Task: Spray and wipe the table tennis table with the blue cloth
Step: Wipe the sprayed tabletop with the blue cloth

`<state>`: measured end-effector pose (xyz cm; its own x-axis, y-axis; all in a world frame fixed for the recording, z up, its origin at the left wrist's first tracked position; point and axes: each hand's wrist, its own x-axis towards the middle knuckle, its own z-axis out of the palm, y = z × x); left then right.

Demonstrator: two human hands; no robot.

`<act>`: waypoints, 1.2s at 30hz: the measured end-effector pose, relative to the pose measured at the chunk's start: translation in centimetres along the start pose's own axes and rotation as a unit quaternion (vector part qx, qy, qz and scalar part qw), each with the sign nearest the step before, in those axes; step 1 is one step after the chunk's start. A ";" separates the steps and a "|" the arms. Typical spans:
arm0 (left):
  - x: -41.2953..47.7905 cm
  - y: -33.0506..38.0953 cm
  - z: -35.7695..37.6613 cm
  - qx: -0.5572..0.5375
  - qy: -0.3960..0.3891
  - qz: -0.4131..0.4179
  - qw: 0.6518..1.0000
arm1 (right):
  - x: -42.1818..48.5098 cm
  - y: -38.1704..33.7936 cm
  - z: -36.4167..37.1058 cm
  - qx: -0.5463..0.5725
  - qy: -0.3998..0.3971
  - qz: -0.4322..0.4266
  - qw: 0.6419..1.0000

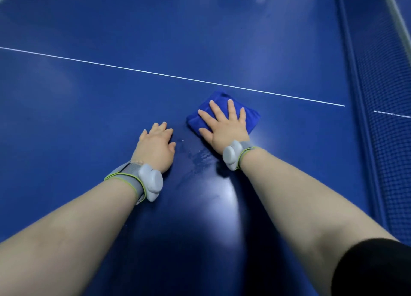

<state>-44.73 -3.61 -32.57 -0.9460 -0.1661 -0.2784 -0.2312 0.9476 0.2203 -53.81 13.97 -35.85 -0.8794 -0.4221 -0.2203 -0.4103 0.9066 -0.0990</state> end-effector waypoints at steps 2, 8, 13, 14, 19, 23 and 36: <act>-0.8 -1.1 -0.3 0.024 -0.006 -0.018 1.000 | -0.5 1.6 -0.2 0.012 0.005 0.036 0.999; -3.4 -4.4 0.2 0.036 -0.023 -0.063 0.997 | -3.6 5.2 0.2 0.046 0.008 0.195 0.980; -4.1 -8.0 -0.4 0.039 -0.032 -0.067 0.996 | -6.6 1.1 1.0 0.058 0.000 0.266 0.962; -4.2 -8.8 -0.7 0.042 -0.033 -0.068 0.996 | -7.0 -0.5 1.2 0.062 0.002 0.268 0.961; -4.3 -13.0 -1.5 0.070 -0.038 -0.053 0.995 | -6.9 -8.9 2.2 0.066 0.007 0.229 0.971; -4.2 -16.7 -1.8 0.074 -0.051 -0.057 0.994 | -5.5 -16.4 2.7 0.050 0.004 0.165 0.985; 0.5 -21.7 -3.9 0.077 -0.046 -0.035 0.995 | 0.5 -17.0 1.5 0.040 0.002 0.149 0.988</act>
<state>-41.12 -25.32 -33.82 -0.9028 -0.2135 -0.3734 -0.2505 0.9667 0.0529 -46.93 -1.62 -35.75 -0.9593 -0.1370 -0.2469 -0.1137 0.9878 -0.1064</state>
